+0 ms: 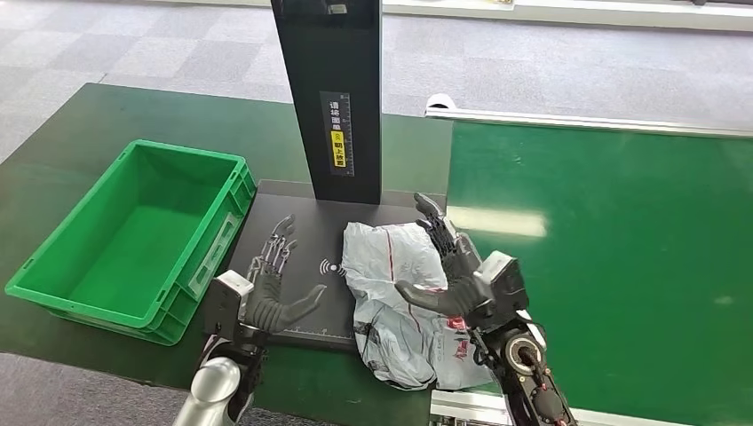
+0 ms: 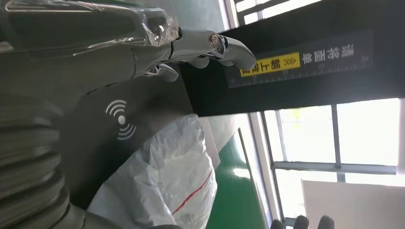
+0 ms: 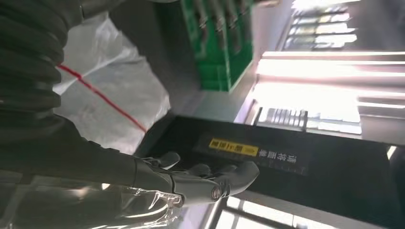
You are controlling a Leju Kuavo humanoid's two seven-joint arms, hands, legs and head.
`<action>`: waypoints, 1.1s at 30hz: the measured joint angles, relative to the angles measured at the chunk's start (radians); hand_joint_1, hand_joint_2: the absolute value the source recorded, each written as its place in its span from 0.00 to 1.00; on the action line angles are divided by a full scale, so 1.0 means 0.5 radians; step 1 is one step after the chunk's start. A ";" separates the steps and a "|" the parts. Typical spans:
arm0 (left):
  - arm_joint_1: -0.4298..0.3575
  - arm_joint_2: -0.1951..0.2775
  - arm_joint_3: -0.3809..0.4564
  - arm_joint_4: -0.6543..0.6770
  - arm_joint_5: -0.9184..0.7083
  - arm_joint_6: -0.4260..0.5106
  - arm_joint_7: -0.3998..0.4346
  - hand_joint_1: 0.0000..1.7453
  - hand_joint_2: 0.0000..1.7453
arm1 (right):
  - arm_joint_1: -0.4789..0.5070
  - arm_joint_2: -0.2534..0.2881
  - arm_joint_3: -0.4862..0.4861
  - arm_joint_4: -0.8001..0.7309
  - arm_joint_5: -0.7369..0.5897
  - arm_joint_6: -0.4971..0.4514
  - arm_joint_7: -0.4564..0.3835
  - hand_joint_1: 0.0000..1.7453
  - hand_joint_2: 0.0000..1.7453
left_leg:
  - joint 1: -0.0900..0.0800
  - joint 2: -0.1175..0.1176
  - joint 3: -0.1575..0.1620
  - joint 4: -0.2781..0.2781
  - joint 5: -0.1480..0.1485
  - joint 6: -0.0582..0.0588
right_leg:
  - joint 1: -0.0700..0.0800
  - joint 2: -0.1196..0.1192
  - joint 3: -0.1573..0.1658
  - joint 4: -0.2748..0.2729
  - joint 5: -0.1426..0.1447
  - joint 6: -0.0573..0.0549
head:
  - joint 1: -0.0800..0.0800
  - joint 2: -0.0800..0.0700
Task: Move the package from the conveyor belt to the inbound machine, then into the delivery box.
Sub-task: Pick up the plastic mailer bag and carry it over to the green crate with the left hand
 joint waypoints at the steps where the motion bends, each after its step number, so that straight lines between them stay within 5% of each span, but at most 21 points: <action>1: 0.000 -0.002 -0.003 0.010 0.004 0.009 -0.005 0.00 1.00 | -0.017 0.005 -0.036 0.029 -0.085 0.054 0.017 0.00 1.00 | 0.000 0.000 0.000 0.000 0.000 0.000 | 0.000 0.000 0.000 0.000 0.000 0.000 | 0.000 0.000; 5: 0.002 -0.004 -0.011 0.025 -0.026 0.035 0.012 0.00 1.00 | -0.079 0.027 -0.128 0.113 -0.113 0.034 0.082 0.00 1.00 | 0.000 0.000 0.000 0.000 0.000 0.000 | 0.000 0.000 -0.001 0.000 0.000 0.000 | 0.000 0.000; 11: -0.133 -0.020 -0.326 0.092 -0.844 0.155 0.279 0.00 1.00 | -0.260 0.033 -0.169 0.220 0.466 -0.562 0.227 0.00 1.00 | -0.001 -0.004 -0.007 0.001 0.005 0.001 | -0.001 -0.004 -0.007 0.000 0.003 0.002 | 0.000 0.000; 17: -0.270 -0.043 -0.530 0.187 -0.934 0.142 0.314 0.00 1.00 | -0.304 0.024 -0.214 0.251 0.573 -0.578 0.268 0.00 1.00 | -0.002 -0.004 -0.009 0.002 0.004 0.001 | -0.002 -0.003 -0.010 0.000 0.004 0.003 | 0.000 0.000; 33: -0.411 -0.038 -0.665 0.445 -1.185 0.013 0.387 0.00 1.00 | -0.321 0.012 -0.279 0.267 0.780 -0.486 0.398 0.00 1.00 | -0.002 -0.004 -0.012 0.001 0.005 0.001 | -0.002 -0.003 -0.012 0.000 0.004 0.004 | 0.000 0.000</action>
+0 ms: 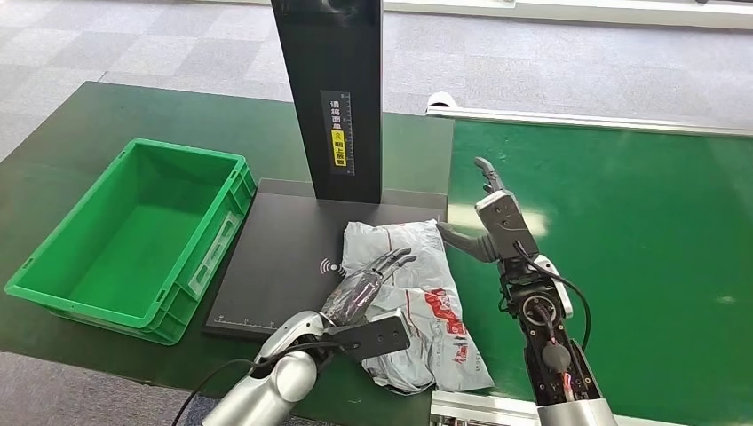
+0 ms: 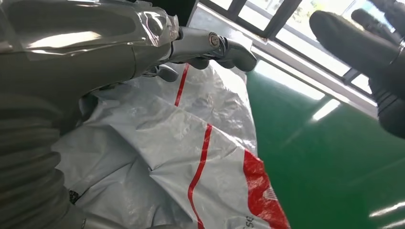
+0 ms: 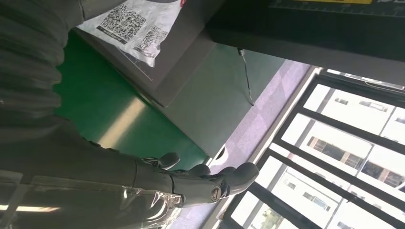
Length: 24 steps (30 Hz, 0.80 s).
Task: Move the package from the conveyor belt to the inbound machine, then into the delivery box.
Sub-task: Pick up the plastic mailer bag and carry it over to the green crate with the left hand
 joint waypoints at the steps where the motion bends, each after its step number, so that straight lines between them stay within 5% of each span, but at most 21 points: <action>1: -0.004 0.000 0.000 0.015 -0.016 -0.008 0.001 0.00 1.00 | -0.001 0.001 -0.004 0.001 0.030 0.009 0.008 0.00 1.00 | 0.000 0.000 0.000 0.000 0.000 0.000 | 0.000 0.000 0.000 0.000 0.000 0.000 | 0.000 0.000; 10: -0.015 0.000 0.002 0.124 -0.156 -0.171 0.126 0.18 1.00 | 0.002 0.002 -0.014 0.018 0.236 0.096 0.094 0.00 1.00 | 0.000 -0.001 -0.001 0.000 0.000 0.000 | 0.000 0.000 -0.001 0.000 0.000 0.000 | 0.000 0.000; 14: -0.028 0.001 0.003 0.157 -0.178 -0.172 0.142 0.83 1.00 | 0.002 0.005 -0.014 0.022 0.254 0.101 0.101 0.00 1.00 | 0.000 -0.001 0.000 0.000 0.000 0.000 | 0.000 -0.001 0.001 0.000 0.000 0.000 | 0.000 0.001; 16: -0.041 0.001 0.004 0.166 -0.190 -0.174 0.150 0.93 1.00 | 0.004 0.006 -0.014 0.022 0.257 0.108 0.101 0.00 1.00 | 0.000 -0.002 0.000 0.000 0.000 0.000 | 0.000 -0.001 0.003 0.000 0.000 0.000 | 0.000 0.000; 24: -0.012 0.013 0.034 0.140 -0.164 -0.103 0.125 1.00 1.00 | 0.091 0.005 -0.014 -0.014 0.305 0.146 0.121 0.00 1.00 | 0.000 -0.002 0.001 0.000 0.000 0.000 | 0.000 -0.002 0.003 0.000 -0.001 0.000 | 0.000 0.000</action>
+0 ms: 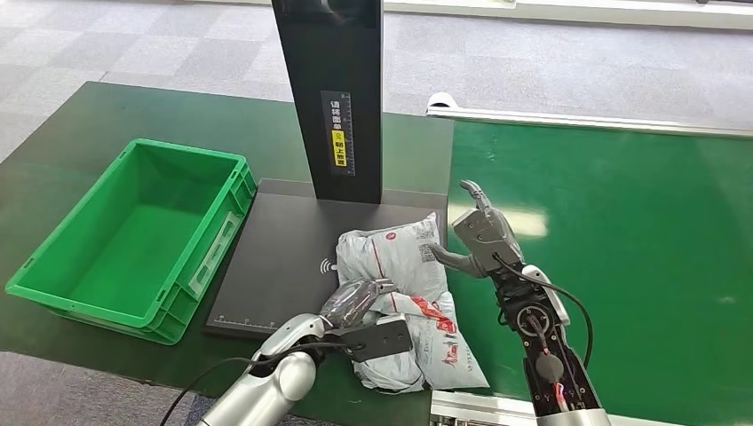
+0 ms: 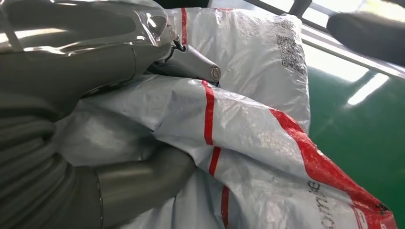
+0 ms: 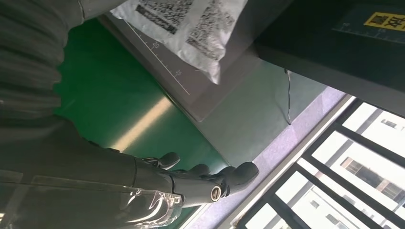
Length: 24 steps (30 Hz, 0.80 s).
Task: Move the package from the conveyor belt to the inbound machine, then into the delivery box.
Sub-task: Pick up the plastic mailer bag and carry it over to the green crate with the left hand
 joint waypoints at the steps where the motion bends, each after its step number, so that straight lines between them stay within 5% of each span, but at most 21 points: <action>1: 0.016 0.001 0.013 -0.016 0.014 0.020 -0.009 1.00 1.00 | 0.012 -0.003 0.000 -0.006 0.003 0.003 -0.001 0.00 1.00 | 0.000 0.000 0.000 0.000 0.000 0.000 | 0.000 0.000 0.000 0.000 0.000 0.000 | 0.000 0.000; 13: 0.092 0.004 0.082 -0.101 0.044 0.084 -0.035 1.00 1.00 | 0.062 -0.022 0.000 -0.034 0.004 0.012 -0.008 0.00 1.00 | 0.000 0.001 -0.001 0.000 0.000 0.000 | 0.000 0.000 -0.001 0.000 0.000 0.000 | 0.000 0.000; 24: 0.213 -0.013 0.230 -0.290 0.336 0.430 -0.184 1.00 1.00 | 0.042 -0.032 0.000 -0.030 -0.024 0.036 -0.061 0.00 1.00 | 0.000 0.001 -0.003 0.000 0.000 0.000 | 0.000 0.000 -0.004 0.000 0.000 0.000 | 0.000 0.000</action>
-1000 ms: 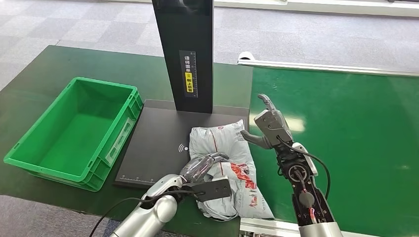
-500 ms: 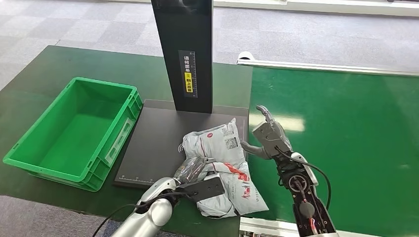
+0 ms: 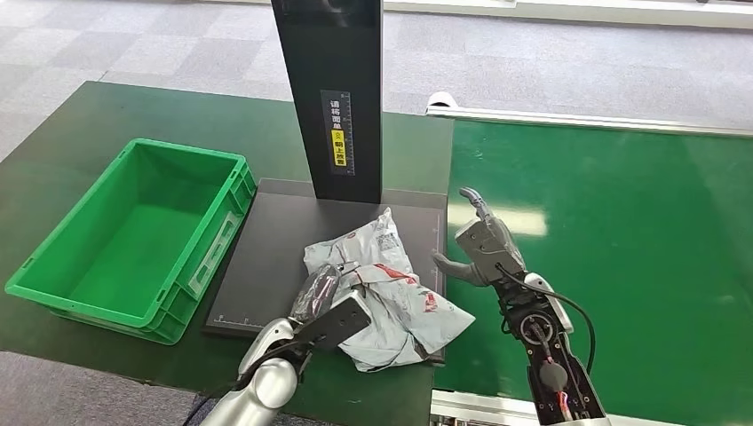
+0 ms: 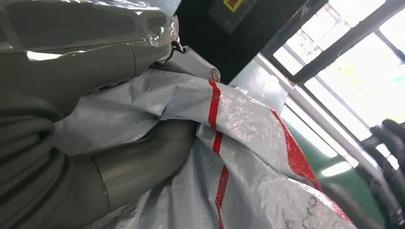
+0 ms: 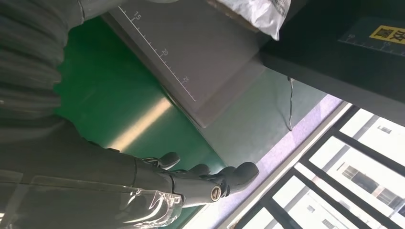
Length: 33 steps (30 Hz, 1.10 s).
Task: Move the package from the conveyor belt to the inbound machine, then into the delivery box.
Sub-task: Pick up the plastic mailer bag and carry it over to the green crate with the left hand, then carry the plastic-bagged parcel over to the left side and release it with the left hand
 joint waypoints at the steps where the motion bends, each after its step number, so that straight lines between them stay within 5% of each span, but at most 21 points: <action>1: 0.011 0.000 0.016 -0.023 0.065 0.052 -0.061 1.00 1.00 | -0.010 -0.004 0.000 0.003 -0.008 -0.002 -0.014 0.00 1.00 | 0.000 0.000 0.000 0.000 0.000 0.000 | 0.000 0.000 0.000 0.000 0.000 0.000 | 0.000 0.000; 5: 0.047 -0.003 0.101 -0.177 0.389 0.317 -0.380 1.00 1.00 | -0.055 -0.021 0.002 0.028 -0.024 -0.078 -0.108 0.00 1.00 | 0.000 0.000 -0.001 0.000 0.000 0.000 | 0.000 0.000 -0.001 0.000 0.000 0.000 | 0.000 0.000; 16: 0.094 0.012 0.247 -0.513 0.562 0.789 -0.704 1.00 1.00 | -0.075 -0.049 0.063 0.053 -0.009 -0.244 -0.160 0.00 1.00 | 0.000 0.000 -0.002 0.000 0.000 0.000 | 0.000 0.000 -0.002 0.000 0.000 0.000 | 0.000 0.000; 21: 0.107 0.010 0.385 -0.670 0.141 1.089 -0.723 1.00 1.00 | -0.072 -0.078 0.085 0.064 -0.028 -0.285 -0.169 0.00 1.00 | 0.000 0.000 -0.002 0.000 0.000 0.000 | 0.000 0.000 -0.002 0.000 0.000 0.000 | 0.000 0.000; 26: 0.109 -0.051 0.664 -0.858 -0.298 1.116 -0.725 1.00 1.00 | -0.042 -0.113 0.110 0.070 -0.045 -0.325 -0.178 0.00 1.00 | 0.000 0.000 -0.002 0.000 0.000 0.000 | 0.000 0.000 -0.003 0.000 0.000 0.000 | 0.000 0.000; 33: 0.110 -0.101 0.854 -0.961 -0.409 1.116 -0.725 1.00 1.00 | -0.015 -0.142 0.138 0.070 -0.045 -0.336 -0.179 0.00 1.00 | 0.000 0.000 -0.002 0.000 0.000 0.000 | 0.000 0.000 -0.003 0.000 0.000 0.000 | 0.000 0.000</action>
